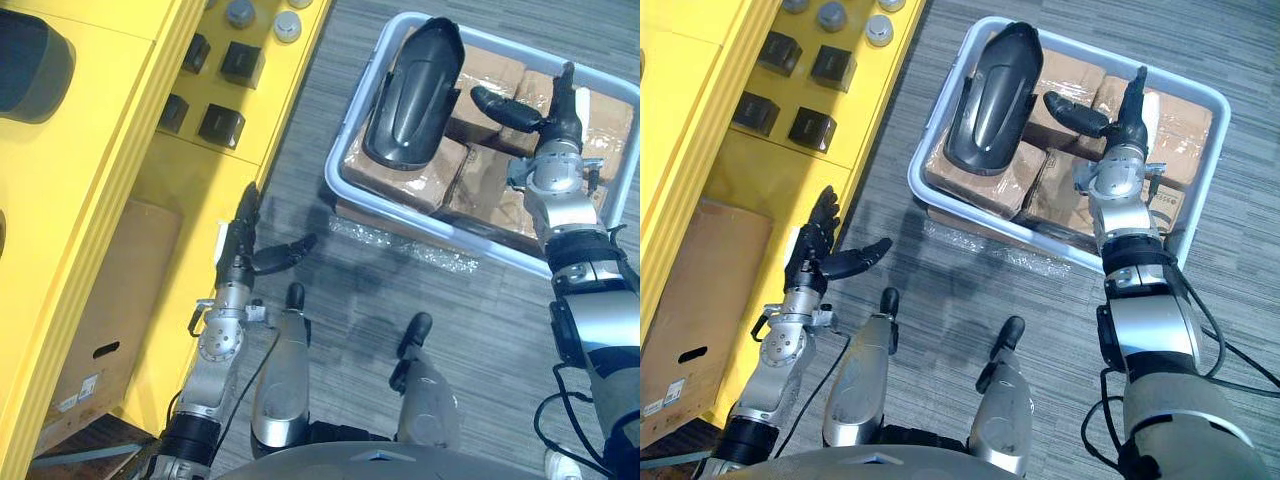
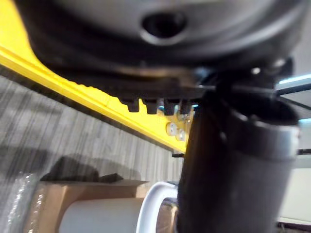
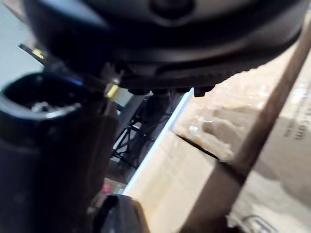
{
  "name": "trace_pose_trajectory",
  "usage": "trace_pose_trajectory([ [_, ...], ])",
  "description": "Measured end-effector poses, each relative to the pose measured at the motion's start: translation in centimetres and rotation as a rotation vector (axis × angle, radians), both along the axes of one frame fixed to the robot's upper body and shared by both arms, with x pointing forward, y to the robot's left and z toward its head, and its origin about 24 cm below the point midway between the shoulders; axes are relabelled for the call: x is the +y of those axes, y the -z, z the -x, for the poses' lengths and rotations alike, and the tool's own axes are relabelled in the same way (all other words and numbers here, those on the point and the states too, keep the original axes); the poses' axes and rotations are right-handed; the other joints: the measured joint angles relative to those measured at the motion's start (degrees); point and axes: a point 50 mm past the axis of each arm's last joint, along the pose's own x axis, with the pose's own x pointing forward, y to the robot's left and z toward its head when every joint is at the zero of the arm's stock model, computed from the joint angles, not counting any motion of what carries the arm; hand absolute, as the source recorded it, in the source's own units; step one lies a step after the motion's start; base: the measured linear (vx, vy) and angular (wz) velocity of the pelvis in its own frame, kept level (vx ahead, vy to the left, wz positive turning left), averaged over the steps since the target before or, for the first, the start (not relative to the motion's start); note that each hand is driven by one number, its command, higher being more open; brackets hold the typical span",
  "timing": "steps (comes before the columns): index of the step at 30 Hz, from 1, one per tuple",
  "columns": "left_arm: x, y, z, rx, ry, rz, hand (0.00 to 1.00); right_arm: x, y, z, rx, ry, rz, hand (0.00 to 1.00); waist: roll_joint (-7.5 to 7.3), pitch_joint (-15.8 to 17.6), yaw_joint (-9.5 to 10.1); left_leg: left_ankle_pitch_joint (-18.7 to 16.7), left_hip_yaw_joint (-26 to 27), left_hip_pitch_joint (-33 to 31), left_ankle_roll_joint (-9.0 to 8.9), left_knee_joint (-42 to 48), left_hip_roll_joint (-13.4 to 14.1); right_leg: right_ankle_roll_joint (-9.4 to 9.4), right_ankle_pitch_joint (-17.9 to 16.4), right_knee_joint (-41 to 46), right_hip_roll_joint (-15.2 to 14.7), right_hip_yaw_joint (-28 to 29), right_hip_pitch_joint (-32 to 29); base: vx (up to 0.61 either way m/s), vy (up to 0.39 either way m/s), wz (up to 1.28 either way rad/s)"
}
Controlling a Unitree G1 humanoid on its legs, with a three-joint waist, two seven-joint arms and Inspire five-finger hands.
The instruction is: Walk over and take three plastic housings, then place them on the shelf
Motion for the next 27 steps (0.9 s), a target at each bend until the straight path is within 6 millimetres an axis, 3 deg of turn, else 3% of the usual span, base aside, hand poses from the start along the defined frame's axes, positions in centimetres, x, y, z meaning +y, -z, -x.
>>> trace_pose_trajectory([
  [3,-0.4,0.4,-0.1,0.017,0.013,0.011,1.00,-0.8,0.1,0.1,0.053,0.021,0.031,1.00,0.68,0.32,0.51,0.30,-0.74,-0.51,0.10,0.14,-0.07,0.00,0.00,0.53,-0.01,-0.66,-0.17,-0.02,0.005,0.11],
  [7,-0.7,0.5,-0.2,0.025,0.012,0.031,1.00,-1.2,-1.5,-0.2,0.042,0.037,0.057,1.00,1.09,0.51,0.73,1.04,-1.92,-1.69,-0.03,0.02,-0.34,-0.01,0.00,0.53,-0.03,-1.98,-0.52,-0.04,-0.002,0.14],
  [9,-1.1,1.0,-0.1,0.045,0.023,0.028,1.00,-1.9,-2.9,-0.1,0.040,0.059,0.129,1.00,1.67,0.62,1.93,1.30,-2.09,-1.78,-0.04,-0.12,-0.43,-0.01,-0.01,0.54,-0.10,-2.24,-0.51,-0.04,0.001,0.05],
  [15,-1.2,2.1,0.2,0.090,0.018,0.019,1.00,-1.0,-4.9,-0.5,0.021,0.043,0.215,1.00,1.73,0.61,2.28,2.03,-3.42,-2.73,-0.17,-0.55,-0.70,-0.04,-0.02,0.55,-0.10,-3.75,-0.61,-0.02,-0.003,0.11],
  [22,-1.2,2.1,0.3,0.092,0.040,-0.001,1.00,-0.7,-4.2,-0.8,0.090,0.002,0.249,1.00,1.82,0.57,3.25,3.31,-4.35,-2.71,-0.54,-2.05,-0.77,-0.47,-0.32,1.04,-0.07,-4.81,-0.77,0.00,-0.013,0.07],
  [26,-1.8,2.2,0.4,0.096,0.065,0.000,1.00,-1.6,-3.0,-0.6,0.202,0.023,0.211,1.00,1.91,0.55,3.64,3.89,-4.51,-2.71,-0.61,-2.55,-0.77,-0.87,-0.63,2.02,-0.24,-5.03,-1.29,-0.02,-0.004,0.02],
  [27,-2.0,2.2,0.4,0.097,0.072,0.003,1.00,-2.0,-2.5,-0.5,0.239,0.037,0.199,0.00,2.00,0.56,3.71,4.39,-4.52,-2.69,-0.62,-3.21,-0.84,-1.01,-0.72,2.47,-0.39,-5.09,-1.73,-0.04,-0.012,0.03],
])
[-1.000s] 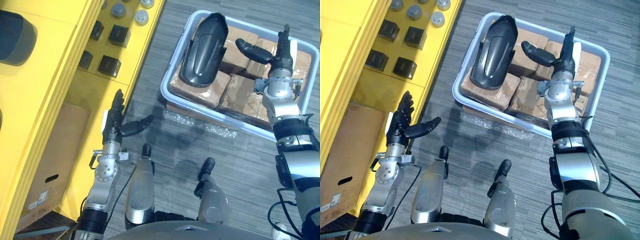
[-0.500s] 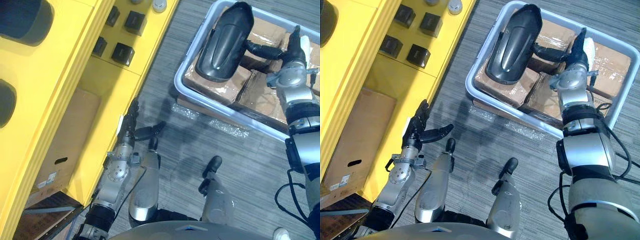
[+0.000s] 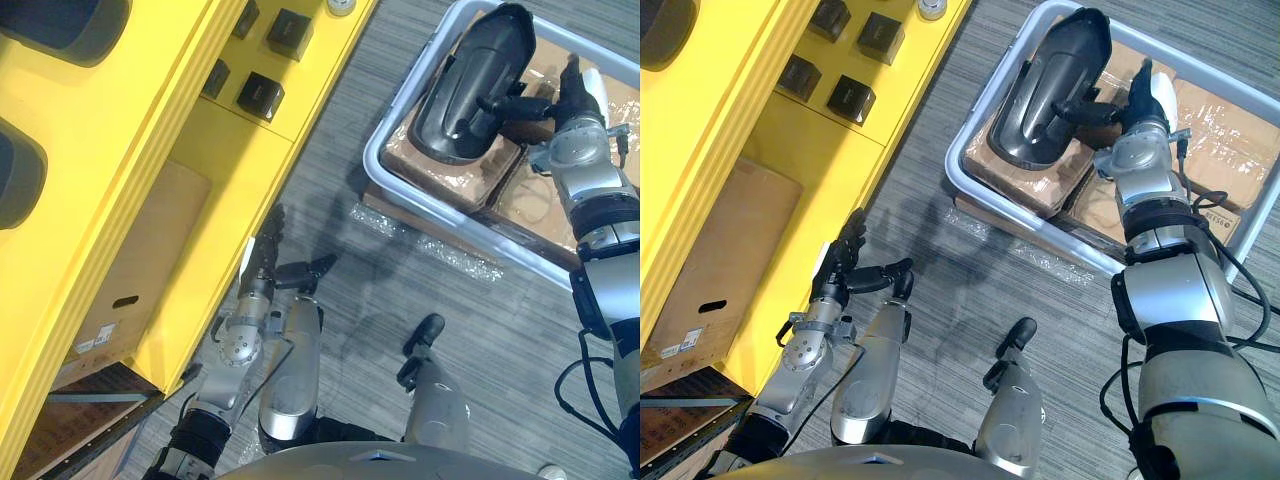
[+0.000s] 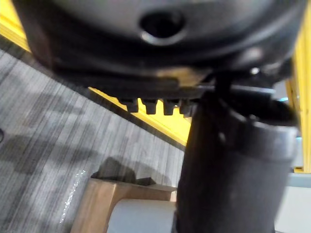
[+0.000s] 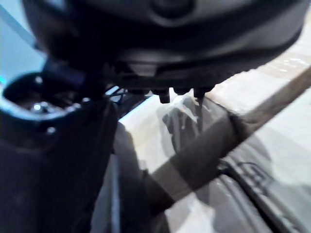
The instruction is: Walk over and take three plastic housings, then place them on the shelf
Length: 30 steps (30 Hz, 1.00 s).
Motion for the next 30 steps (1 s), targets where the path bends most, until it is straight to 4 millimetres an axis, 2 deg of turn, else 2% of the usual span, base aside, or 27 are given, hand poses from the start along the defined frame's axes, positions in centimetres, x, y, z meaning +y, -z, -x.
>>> trace_pose_trajectory([
  [3,-0.5,0.1,0.1,0.005,0.020,0.012,1.00,-0.2,0.0,0.1,0.026,0.008,0.036,0.00,1.28,0.00,0.09,0.65,-0.11,0.04,-0.09,-0.66,-0.01,-0.14,-0.10,0.47,-0.08,-0.09,-0.40,-0.07,-0.016,0.02],
  [6,-1.0,-0.1,-0.1,0.003,0.033,0.032,1.00,-1.3,-1.3,0.6,0.027,0.065,0.111,0.00,2.33,-0.03,1.04,1.74,-0.09,0.05,-0.08,-2.23,-0.02,-0.33,-0.23,1.08,-0.26,-0.15,-1.37,-0.06,-0.024,0.00],
  [7,-1.1,0.0,-0.1,0.005,0.033,0.032,1.00,-1.9,-1.9,0.8,0.023,0.089,0.113,0.00,2.40,-0.05,1.17,2.16,-0.10,0.05,-0.10,-2.96,-0.02,-0.34,-0.22,1.16,-0.28,-0.18,-1.70,-0.06,-0.035,0.02],
  [12,-1.2,0.8,-0.3,0.039,0.022,0.017,1.00,-3.1,-2.1,1.6,0.020,0.175,0.109,0.00,2.70,-0.19,1.77,3.07,-0.61,0.05,-0.23,-4.15,-0.12,-0.57,-0.42,1.67,-0.45,-0.84,-2.04,-0.03,-0.026,0.05],
  [15,-1.3,0.8,-0.3,0.040,0.023,0.018,1.00,-3.5,-1.8,1.8,0.031,0.210,0.100,0.00,3.00,-0.39,2.54,3.18,-0.62,0.02,-0.29,-4.25,-0.13,-0.76,-0.59,1.99,-0.55,-0.89,-2.30,0.00,0.000,0.00],
  [19,-1.3,0.7,-0.3,0.033,0.020,0.022,1.00,-2.4,-0.4,1.2,0.070,0.189,0.089,0.00,3.56,-0.77,2.83,3.31,-1.08,-0.22,-0.38,-4.44,-0.19,-0.80,-0.68,2.04,-0.57,-1.47,-2.29,0.00,-0.012,0.04],
  [22,-1.3,0.7,-0.4,0.029,0.015,0.027,1.00,-2.9,-0.5,1.5,0.075,0.201,0.087,0.00,3.56,-0.77,2.81,3.31,-1.29,-0.21,-0.39,-4.30,-0.26,-0.82,-0.69,2.17,-0.59,-1.60,-2.11,0.00,-0.004,0.03],
  [28,-0.7,-0.2,-0.5,-0.003,-0.012,0.069,1.00,-3.1,1.1,1.8,0.049,0.168,0.076,0.00,3.42,-0.83,2.61,3.40,-1.67,-0.02,-0.38,-3.80,-0.24,-0.99,-0.80,2.88,-0.57,-1.68,-1.73,-0.02,-0.005,0.01],
  [30,-0.3,-0.3,-0.4,-0.012,-0.019,0.063,1.00,-2.6,2.1,1.6,0.028,0.150,0.076,0.00,2.98,-0.99,2.15,3.72,-1.68,0.12,-0.45,-3.96,-0.16,-1.01,-0.80,2.90,-0.49,-1.67,-1.65,-0.05,-0.015,0.01],
])
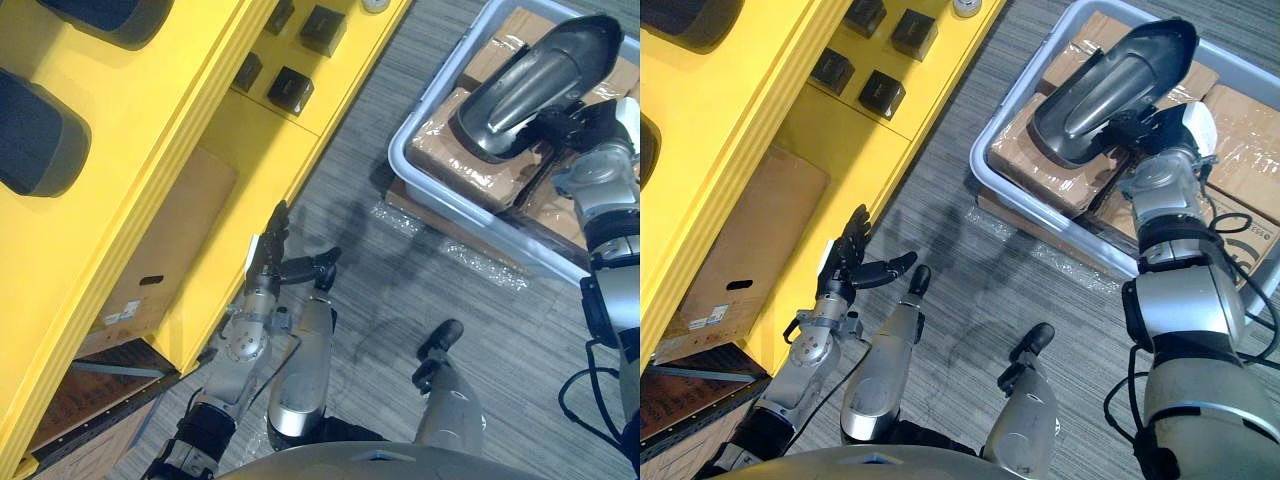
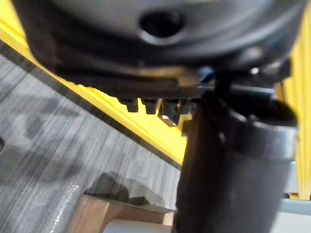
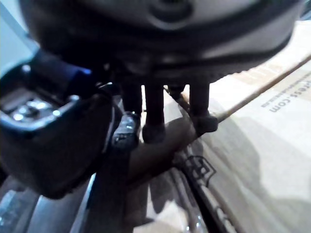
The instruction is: Walk over and take three plastic housings, then place them on the shelf
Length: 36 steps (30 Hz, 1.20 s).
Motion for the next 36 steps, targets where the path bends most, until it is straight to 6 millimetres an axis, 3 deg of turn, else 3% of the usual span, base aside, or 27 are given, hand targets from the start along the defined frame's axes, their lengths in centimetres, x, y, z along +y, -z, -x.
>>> trace_pose_trajectory([
  [2,0.3,0.0,0.3,-0.004,-0.011,0.001,1.00,0.5,0.8,-0.1,-0.002,-0.023,0.003,0.00,-0.65,0.04,-0.66,0.21,0.04,0.54,-0.07,-0.37,0.07,-0.01,0.01,-0.03,0.05,0.03,0.38,-0.04,-0.020,0.01],
  [6,1.1,-0.5,1.3,-0.032,-0.009,-0.010,1.00,2.2,3.7,-0.3,-0.006,-0.081,-0.011,0.00,-3.37,-0.09,-2.35,1.88,1.36,4.98,-0.17,-4.84,0.40,-0.07,0.00,-1.60,0.18,0.12,2.94,-0.01,-0.043,-0.05],
  [12,1.5,-2.9,0.9,-0.151,0.025,-0.115,1.00,3.5,3.5,-0.1,-0.089,-0.118,0.054,0.00,-5.95,-0.27,-5.64,4.25,3.53,8.92,-0.34,-10.21,0.59,0.04,1.29,-3.85,0.30,1.39,4.15,0.01,-0.010,-0.11],
  [16,2.5,-6.4,-1.5,-0.258,0.032,-0.146,1.00,4.3,2.2,-0.1,-0.157,-0.140,0.140,0.00,-7.55,-0.59,-8.52,4.24,6.76,11.33,-0.35,-11.17,1.14,0.00,1.86,-4.37,0.61,4.19,4.29,0.01,-0.006,-0.31],
  [22,2.4,-11.4,-5.4,-0.363,0.109,-0.023,1.00,4.8,0.6,-0.1,-0.242,-0.135,0.183,0.00,-8.08,-0.83,-10.39,4.36,9.26,13.47,-0.56,-11.95,2.50,-0.69,2.74,-5.08,1.93,6.62,4.39,-0.03,-0.027,-0.25],
  [25,2.1,-11.9,-7.9,-0.298,0.146,-0.003,1.00,5.4,-0.6,-0.5,-0.278,-0.156,0.227,0.00,-8.53,-1.14,-10.72,4.42,10.61,13.84,-0.67,-12.07,3.03,-0.93,3.03,-5.17,2.47,7.89,3.65,-0.06,-0.033,-0.24],
  [29,2.4,-10.6,-10.3,-0.122,0.169,0.059,1.00,7.5,-3.1,-1.4,-0.347,-0.224,0.263,0.00,-9.22,-1.47,-12.01,4.54,11.41,13.69,-0.87,-12.20,3.43,-1.27,3.80,-5.92,2.94,8.77,2.94,-0.03,-0.019,-0.17],
  [30,2.4,-10.1,-10.6,-0.067,0.185,0.082,1.00,8.3,-4.0,-1.7,-0.367,-0.249,0.290,1.00,-9.54,-1.64,-12.07,4.54,12.15,13.55,-0.89,-12.32,3.52,-1.27,4.02,-5.92,3.07,9.68,2.18,0.00,-0.006,-0.25],
  [33,1.6,-9.5,-11.6,0.027,0.222,0.119,1.00,9.4,-5.1,-2.0,-0.393,-0.297,0.284,1.00,-9.89,-1.73,-12.41,4.59,12.50,12.78,-0.97,-12.31,3.51,-1.30,4.35,-5.91,3.08,10.04,1.10,0.01,-0.001,-0.10],
  [36,1.3,-10.5,-12.2,0.000,0.207,0.116,1.00,10.6,-4.4,-2.6,-0.383,-0.373,0.110,1.00,-10.35,-1.63,-12.85,4.57,13.06,12.77,-1.02,-12.33,3.46,-1.28,4.44,-5.90,3.10,10.87,0.68,0.02,0.006,-0.08],
])
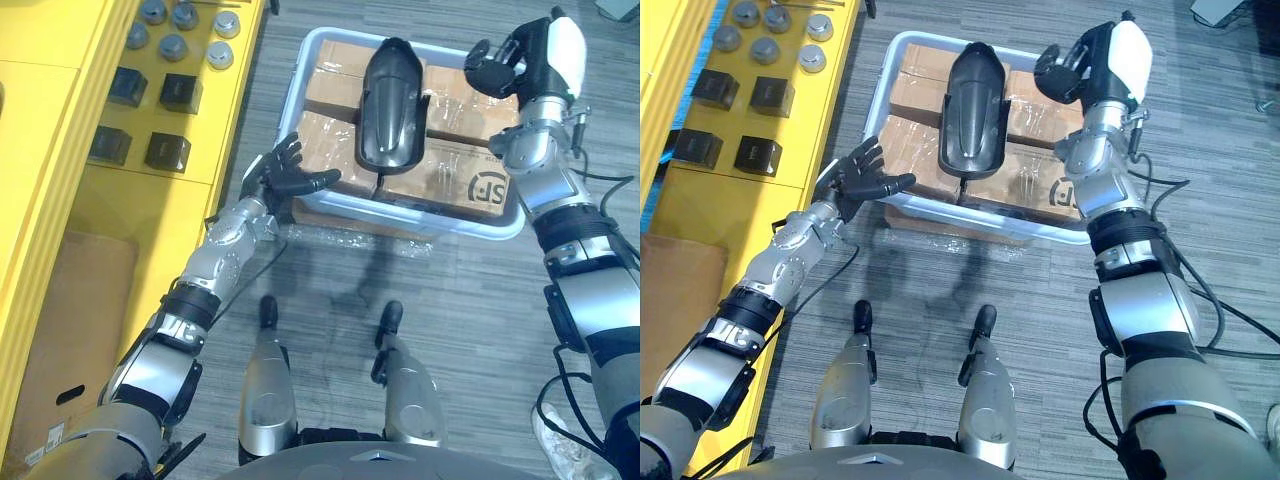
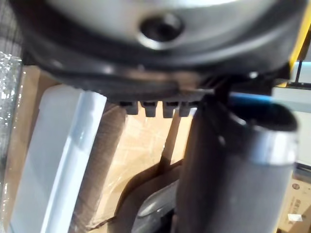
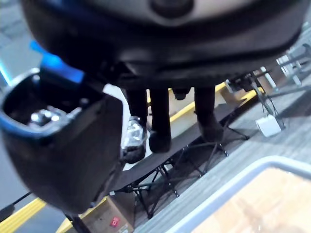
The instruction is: Walk over and take three plastic housings, then place them on the shelf
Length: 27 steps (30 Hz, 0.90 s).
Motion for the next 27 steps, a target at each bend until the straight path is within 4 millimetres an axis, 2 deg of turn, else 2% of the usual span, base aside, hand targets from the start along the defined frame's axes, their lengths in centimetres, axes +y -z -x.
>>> trace_pose_trajectory([
  [3,0.0,-2.7,-0.6,-0.133,-0.059,0.027,1.00,2.1,1.2,-0.6,0.016,-0.193,-0.286,1.00,-0.07,0.04,-0.57,0.00,0.30,-0.20,0.00,0.01,0.01,0.00,0.00,0.12,0.00,0.33,-0.51,0.01,0.005,-0.05],
  [4,0.0,-4.0,-0.7,-0.202,-0.088,0.044,1.00,3.0,1.8,-0.7,0.014,-0.293,-0.470,1.00,-0.07,0.04,-0.77,-0.01,0.45,-0.26,0.00,0.03,0.01,0.00,0.00,0.16,0.00,0.48,-0.71,-0.01,0.004,-0.05],
  [6,-0.4,-5.6,-0.5,-0.297,-0.103,0.084,1.00,3.4,2.8,-0.7,-0.008,-0.363,-0.675,1.00,-0.07,0.04,-0.74,-0.03,0.46,-0.29,0.01,0.07,0.02,-0.01,-0.02,0.26,0.00,0.49,-0.76,0.00,0.000,0.00],
  [8,-1.1,-6.9,0.1,-0.394,-0.106,0.088,1.00,2.7,3.7,-0.5,-0.037,-0.369,-0.787,1.00,-0.07,0.04,-0.47,-0.13,0.40,-0.38,-0.04,0.24,0.01,-0.02,-0.07,0.42,-0.04,0.46,-0.79,0.00,0.000,0.00],
  [11,-1.4,-7.4,0.8,-0.450,-0.108,0.106,1.00,1.6,3.7,-0.2,-0.084,-0.357,-0.826,1.00,-0.06,0.05,-0.41,-0.24,0.18,-0.56,-0.08,0.49,0.02,-0.08,-0.21,0.95,-0.12,0.34,-0.96,-0.01,0.003,0.01],
  [15,-1.9,-5.7,2.5,-0.460,-0.097,0.125,1.00,0.1,2.9,0.2,-0.166,-0.336,-0.854,1.00,-0.03,0.06,-0.39,-0.87,-0.04,-1.17,-0.07,1.81,0.10,-0.02,-0.27,1.15,-0.20,0.06,-0.95,-0.01,0.001,0.00],
  [20,-2.1,-3.9,3.3,-0.411,-0.106,0.156,1.00,-1.5,2.4,0.6,-0.222,-0.226,-0.856,1.00,0.08,0.12,-0.22,-2.01,-0.59,-2.15,-0.06,3.94,0.09,0.07,-0.77,2.10,-0.60,-0.56,-0.97,-0.03,0.014,0.06],
  [24,-2.1,-4.0,4.3,-0.457,-0.098,0.190,1.00,-3.8,1.6,1.3,-0.238,-0.080,-0.756,1.00,0.33,0.13,0.77,-2.38,-1.38,-4.02,-0.05,5.50,0.04,0.12,-0.79,2.10,-0.80,-1.35,-1.53,-0.01,0.013,0.08],
  [27,-1.8,-4.0,4.8,-0.472,-0.103,0.205,1.00,-4.9,1.5,1.5,-0.182,-0.018,-0.692,1.00,0.57,0.03,1.10,-2.48,-1.78,-4.63,-0.15,5.97,-0.04,0.15,-0.77,2.27,-0.92,-1.67,-1.68,0.01,0.012,0.07],
])
